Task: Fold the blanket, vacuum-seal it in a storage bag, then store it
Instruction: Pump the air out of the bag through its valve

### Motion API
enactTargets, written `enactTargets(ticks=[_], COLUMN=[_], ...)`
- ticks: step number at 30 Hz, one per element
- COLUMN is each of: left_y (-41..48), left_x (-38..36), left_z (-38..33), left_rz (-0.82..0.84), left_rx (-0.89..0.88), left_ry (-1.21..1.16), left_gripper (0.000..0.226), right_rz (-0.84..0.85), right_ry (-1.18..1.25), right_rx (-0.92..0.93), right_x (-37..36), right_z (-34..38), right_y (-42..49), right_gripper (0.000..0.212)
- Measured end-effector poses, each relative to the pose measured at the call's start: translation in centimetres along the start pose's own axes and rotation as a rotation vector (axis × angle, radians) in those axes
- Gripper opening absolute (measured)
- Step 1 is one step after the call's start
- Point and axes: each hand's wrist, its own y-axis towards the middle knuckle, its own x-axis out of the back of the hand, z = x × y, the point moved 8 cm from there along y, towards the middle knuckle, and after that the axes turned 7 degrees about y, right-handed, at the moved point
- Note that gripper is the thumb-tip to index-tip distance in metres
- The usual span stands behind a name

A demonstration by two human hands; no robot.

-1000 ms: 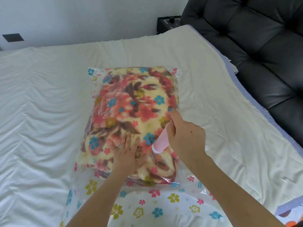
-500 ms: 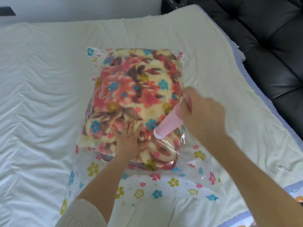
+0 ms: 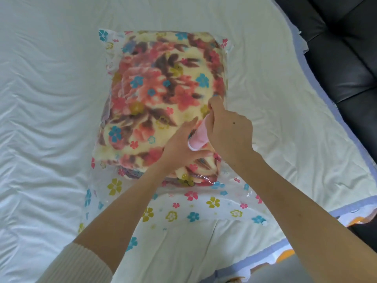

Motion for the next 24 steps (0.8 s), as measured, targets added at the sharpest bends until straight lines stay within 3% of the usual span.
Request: enactTargets(ticks=[4, 6, 9, 11, 14, 15, 17, 20, 22, 24], left_y=[0.8, 1.2, 1.5, 1.3, 1.2, 1.1, 1.2, 1.7, 1.7, 1.5], left_x=[1.5, 1.5, 0.9, 0.6, 0.2, 0.1, -0.1, -0.1, 0.0, -0.3], left_z=[-3.9, -3.6, -2.0, -1.5, -1.0, -1.1, -1.0, -0.5, -0.5, -0.2], left_rz=[-0.122, -0.100, -0.091, -0.092, -0.089, -0.087, -0.077, -0.076, -0.073, -0.063], left_rx=[-0.103, -0.136, -0.091, -0.063, -0.034, -0.043, -0.063, -0.048, -0.041, -0.020], left_ry=[-0.024, -0.043, -0.085, -0.108, -0.116, -0.118, -0.125, -0.107, -0.118, -0.120], left_gripper=[0.045, 0.053, 0.060, 0.056, 0.043, 0.045, 0.055, 0.060, 0.056, 0.045], right_rz=[-0.073, -0.043, -0.248, -0.207, -0.021, -0.067, -0.005, -0.132, -0.132, -0.053], right_ry=[-0.114, -0.095, 0.004, 0.048, -0.128, -0.139, -0.061, -0.027, -0.027, -0.101], right_rx=[0.088, 0.130, 0.049, -0.075, 0.057, 0.128, 0.176, 0.080, -0.002, 0.090], right_x=[4.5, 8.8, 13.7, 10.5, 4.4, 4.5, 5.5, 8.9, 8.4, 4.3], right_z=[2.0, 3.1, 3.2, 2.2, 1.5, 1.4, 3.1, 3.9, 2.2, 0.8], right_y=[1.5, 2.6, 2.7, 1.7, 0.7, 0.9, 1.4, 1.6, 1.2, 0.7], right_gripper=[0.019, 0.030, 0.027, 0.027, 0.019, 0.016, 0.017, 0.037, 0.021, 0.020])
